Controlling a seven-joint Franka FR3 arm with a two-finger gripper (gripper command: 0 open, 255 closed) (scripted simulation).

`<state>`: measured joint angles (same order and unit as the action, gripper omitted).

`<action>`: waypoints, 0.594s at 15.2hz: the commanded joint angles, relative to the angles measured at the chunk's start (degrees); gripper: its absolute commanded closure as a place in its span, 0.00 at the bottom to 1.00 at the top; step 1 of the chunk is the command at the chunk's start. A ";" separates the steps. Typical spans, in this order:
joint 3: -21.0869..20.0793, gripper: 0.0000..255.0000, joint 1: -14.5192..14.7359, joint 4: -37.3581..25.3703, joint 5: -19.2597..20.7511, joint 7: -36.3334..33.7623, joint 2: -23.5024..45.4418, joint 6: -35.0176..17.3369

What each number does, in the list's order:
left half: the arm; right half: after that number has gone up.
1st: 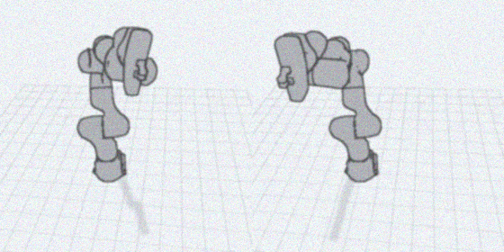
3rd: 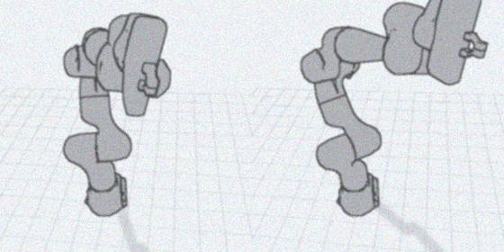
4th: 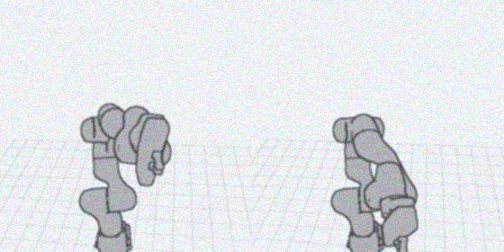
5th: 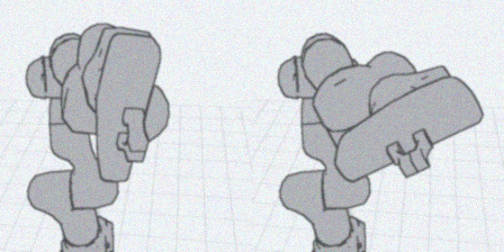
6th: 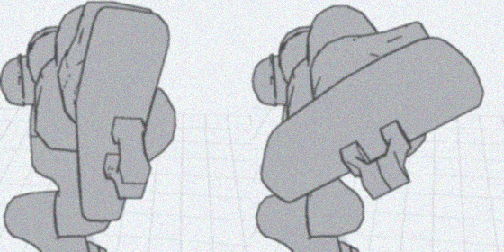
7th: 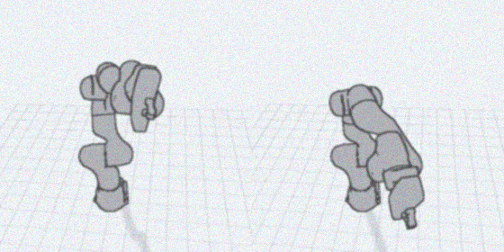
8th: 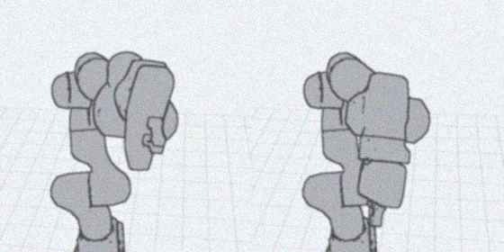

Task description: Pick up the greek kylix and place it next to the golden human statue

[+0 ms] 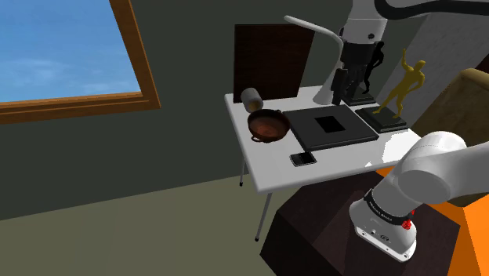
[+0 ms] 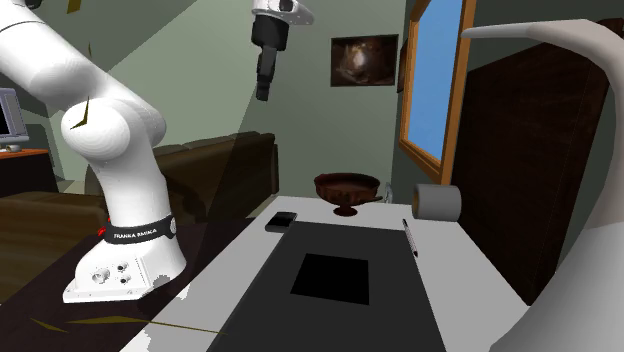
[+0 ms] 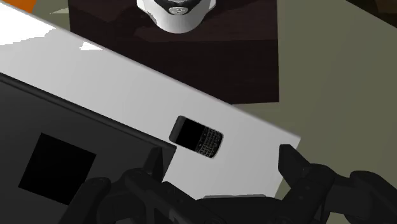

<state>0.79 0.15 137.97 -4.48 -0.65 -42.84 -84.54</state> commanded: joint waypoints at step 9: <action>2.34 0.00 -0.95 2.31 -0.30 2.54 12.19 -16.84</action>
<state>2.96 -0.79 140.29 -4.54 1.72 -32.38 -99.23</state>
